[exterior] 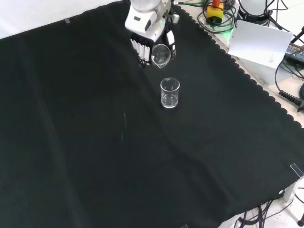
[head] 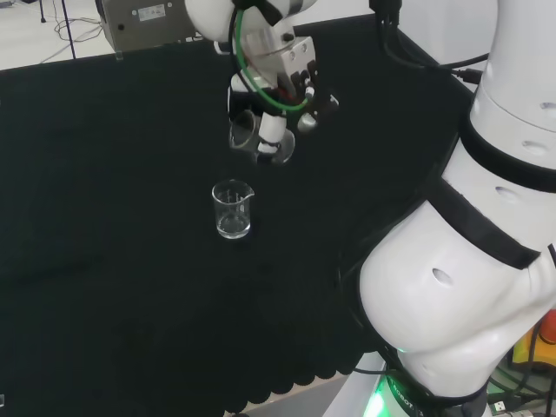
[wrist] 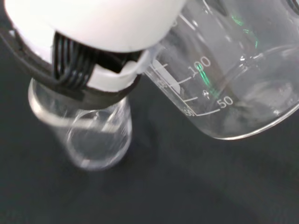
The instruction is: Place the beaker back on the table.
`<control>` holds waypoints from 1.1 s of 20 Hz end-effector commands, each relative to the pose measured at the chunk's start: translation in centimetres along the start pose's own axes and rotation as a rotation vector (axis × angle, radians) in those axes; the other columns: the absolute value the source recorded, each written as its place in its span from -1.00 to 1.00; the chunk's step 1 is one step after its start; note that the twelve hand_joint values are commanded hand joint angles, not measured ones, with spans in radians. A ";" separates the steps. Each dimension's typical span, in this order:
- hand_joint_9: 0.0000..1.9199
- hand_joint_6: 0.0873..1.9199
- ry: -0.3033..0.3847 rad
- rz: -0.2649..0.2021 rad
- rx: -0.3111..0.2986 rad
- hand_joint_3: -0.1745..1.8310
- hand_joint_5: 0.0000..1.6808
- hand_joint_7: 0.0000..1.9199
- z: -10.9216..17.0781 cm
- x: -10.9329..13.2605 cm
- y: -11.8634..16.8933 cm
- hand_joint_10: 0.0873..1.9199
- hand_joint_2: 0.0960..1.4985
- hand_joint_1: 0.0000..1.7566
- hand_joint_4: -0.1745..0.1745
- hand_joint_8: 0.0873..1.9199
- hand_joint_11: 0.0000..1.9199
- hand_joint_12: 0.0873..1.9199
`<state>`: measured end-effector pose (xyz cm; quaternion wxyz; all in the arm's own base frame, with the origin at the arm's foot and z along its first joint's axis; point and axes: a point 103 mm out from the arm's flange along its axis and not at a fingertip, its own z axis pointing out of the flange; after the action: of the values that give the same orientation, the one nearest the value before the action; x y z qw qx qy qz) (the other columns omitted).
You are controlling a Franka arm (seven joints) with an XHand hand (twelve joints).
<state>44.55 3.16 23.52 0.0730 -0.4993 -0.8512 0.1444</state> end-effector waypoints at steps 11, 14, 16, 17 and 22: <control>0.83 -0.74 0.331 -0.100 -0.243 -0.16 0.72 0.57 4.3 -5.8 4.9 -0.89 -0.30 0.51 -1.00 -0.80 0.54 -0.38; 0.83 -0.74 0.371 -0.097 -0.298 -0.17 0.71 0.56 5.1 -6.6 5.8 -0.90 -0.29 0.51 -1.00 -0.79 0.53 -0.38; 0.83 -0.73 0.398 -0.096 -0.317 -0.17 0.71 0.56 5.5 -7.2 6.5 -0.90 -0.28 0.51 -1.00 -0.79 0.53 -0.38; 0.83 -0.73 0.409 -0.097 -0.322 -0.18 0.71 0.56 5.8 -7.4 6.8 -0.90 -0.28 0.51 -1.00 -0.79 0.53 -0.38; 0.83 -0.72 0.453 -0.107 -0.331 -0.20 0.70 0.55 7.2 -8.6 8.5 -0.91 -0.26 0.51 -1.00 -0.78 0.52 -0.39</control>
<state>50.36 -1.17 17.15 0.1724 -0.4953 -0.8498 -0.0520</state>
